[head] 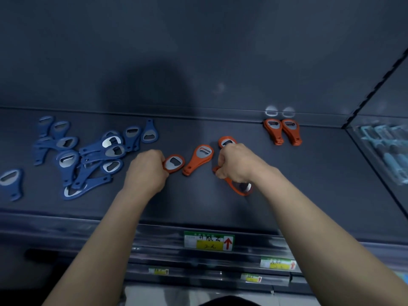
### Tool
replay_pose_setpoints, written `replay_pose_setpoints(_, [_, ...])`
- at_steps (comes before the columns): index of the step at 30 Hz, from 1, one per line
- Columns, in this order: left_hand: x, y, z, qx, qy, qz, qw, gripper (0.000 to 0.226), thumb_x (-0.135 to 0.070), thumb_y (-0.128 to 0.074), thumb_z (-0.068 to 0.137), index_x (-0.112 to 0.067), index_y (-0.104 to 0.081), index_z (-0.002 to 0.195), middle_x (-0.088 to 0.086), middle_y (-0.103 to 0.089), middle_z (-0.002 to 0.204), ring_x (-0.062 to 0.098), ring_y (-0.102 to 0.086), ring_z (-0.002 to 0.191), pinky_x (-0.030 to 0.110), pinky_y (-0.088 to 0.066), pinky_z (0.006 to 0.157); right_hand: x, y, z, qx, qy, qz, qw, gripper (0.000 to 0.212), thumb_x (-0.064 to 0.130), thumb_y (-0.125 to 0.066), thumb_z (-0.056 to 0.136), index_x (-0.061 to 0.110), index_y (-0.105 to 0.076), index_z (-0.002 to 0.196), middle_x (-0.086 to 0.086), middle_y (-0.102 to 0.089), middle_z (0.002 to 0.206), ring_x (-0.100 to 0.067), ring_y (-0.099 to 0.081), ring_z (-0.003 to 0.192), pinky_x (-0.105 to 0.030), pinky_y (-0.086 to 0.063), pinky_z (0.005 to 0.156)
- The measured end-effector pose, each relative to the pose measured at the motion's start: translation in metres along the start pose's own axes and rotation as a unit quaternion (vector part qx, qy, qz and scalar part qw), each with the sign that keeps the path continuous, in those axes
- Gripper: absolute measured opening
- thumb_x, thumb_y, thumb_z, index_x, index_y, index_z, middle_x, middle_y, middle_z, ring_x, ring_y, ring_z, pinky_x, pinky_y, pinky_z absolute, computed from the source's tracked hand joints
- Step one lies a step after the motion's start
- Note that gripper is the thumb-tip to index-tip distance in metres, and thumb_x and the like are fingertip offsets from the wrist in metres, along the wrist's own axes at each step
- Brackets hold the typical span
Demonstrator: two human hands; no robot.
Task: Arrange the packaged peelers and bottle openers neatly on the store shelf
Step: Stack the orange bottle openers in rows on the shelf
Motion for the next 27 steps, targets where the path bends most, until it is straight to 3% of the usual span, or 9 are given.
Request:
replay_pose_setpoints(6, [0.001, -0.003, 0.002, 0.017, 0.047, -0.079, 0.996, 0.019, -0.015, -0.068, 0.071, 0.001, -0.059, 0.072, 0.012, -0.059, 0.068, 0.031, -0.058, 0.071, 0.031, -0.042, 0.057, -0.003, 0.002, 0.001, -0.017, 0.004, 0.055, 0.998, 0.023, 0.018, -0.070, 0.075, 0.004, -0.063, 0.092, -0.010, -0.063, 0.091, -0.027, -0.061, 0.084, -0.031, -0.053, 0.069])
replay_pose_setpoints(10, [-0.006, 0.001, 0.001, -0.011, 0.061, -0.131, 0.989, 0.023, -0.019, -0.070, 0.072, 0.003, -0.065, 0.076, 0.018, -0.065, 0.075, 0.032, -0.061, 0.077, 0.036, -0.047, 0.065, -0.014, 0.009, 0.008, -0.066, 0.041, 0.196, 0.978, 0.011, 0.009, -0.066, 0.080, 0.018, -0.064, 0.086, 0.007, -0.058, 0.070, -0.004, -0.051, 0.061, -0.014, -0.039, 0.056])
replay_pose_setpoints(14, [-0.028, 0.004, -0.002, -0.062, 0.029, -0.187, 0.980, 0.021, -0.018, -0.069, 0.074, 0.002, -0.066, 0.079, 0.019, -0.067, 0.079, 0.030, -0.061, 0.076, 0.038, -0.048, 0.066, -0.034, 0.021, 0.013, -0.176, -0.017, 0.385, 0.906, 0.026, -0.001, -0.059, 0.083, 0.018, -0.059, 0.065, 0.004, -0.059, 0.059, -0.004, -0.051, 0.048, -0.017, -0.041, 0.050])
replay_pose_setpoints(17, [-0.047, -0.003, -0.006, -0.067, 0.009, -0.209, 0.976, 0.013, -0.018, -0.069, 0.075, -0.008, -0.060, 0.075, 0.016, -0.067, 0.080, 0.027, -0.060, 0.076, 0.037, -0.049, 0.069, -0.047, 0.024, 0.010, -0.220, -0.076, 0.484, 0.844, 0.024, -0.003, -0.056, 0.086, 0.012, -0.056, 0.067, -0.003, -0.059, 0.064, -0.010, -0.054, 0.050, -0.017, -0.048, 0.050])
replay_pose_setpoints(20, [-0.055, -0.017, -0.003, -0.063, -0.001, -0.199, 0.978, 0.019, -0.019, -0.068, 0.077, -0.002, -0.063, 0.083, 0.011, -0.067, 0.083, 0.027, -0.061, 0.080, 0.036, -0.048, 0.070, -0.059, 0.017, 0.010, -0.237, -0.125, 0.523, 0.809, 0.023, -0.001, -0.058, 0.087, 0.011, -0.056, 0.067, -0.007, -0.062, 0.075, -0.015, -0.061, 0.057, -0.020, -0.053, 0.056])
replay_pose_setpoints(23, [-0.057, -0.027, 0.001, -0.071, -0.011, -0.153, 0.986, 0.021, -0.019, -0.064, 0.080, -0.001, -0.062, 0.090, 0.013, -0.065, 0.090, 0.028, -0.058, 0.083, 0.032, -0.040, 0.066, -0.065, 0.008, 0.010, -0.245, -0.138, 0.432, 0.857, 0.018, 0.009, -0.064, 0.085, 0.012, -0.058, 0.069, -0.009, -0.065, 0.072, -0.016, -0.063, 0.057, -0.029, -0.053, 0.061])
replay_pose_setpoints(25, [-0.057, -0.030, 0.001, -0.073, -0.014, -0.128, 0.989, 0.024, -0.019, -0.064, 0.082, 0.000, -0.062, 0.096, 0.016, -0.064, 0.097, 0.031, -0.057, 0.089, 0.033, -0.038, 0.070, -0.065, 0.005, 0.008, -0.245, -0.133, 0.332, 0.901, 0.015, 0.020, -0.069, 0.083, 0.012, -0.062, 0.072, -0.008, -0.067, 0.075, -0.019, -0.063, 0.069, -0.031, -0.051, 0.070])
replay_pose_setpoints(27, [-0.056, -0.030, 0.001, -0.071, -0.019, -0.100, 0.992, 0.029, -0.025, -0.066, 0.083, -0.001, -0.062, 0.099, 0.017, -0.062, 0.101, 0.034, -0.056, 0.096, 0.035, -0.039, 0.074, -0.063, 0.004, 0.006, -0.239, -0.130, 0.271, 0.923, 0.015, 0.028, -0.071, 0.081, 0.015, -0.065, 0.075, -0.008, -0.069, 0.083, -0.025, -0.062, 0.083, -0.034, -0.052, 0.079])
Point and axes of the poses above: each hand's wrist, its own z-axis towards the middle knuckle, its own y-axis out of the back of the hand, x = y × z, the point moved 1 cm from there along z, towards the middle knuckle
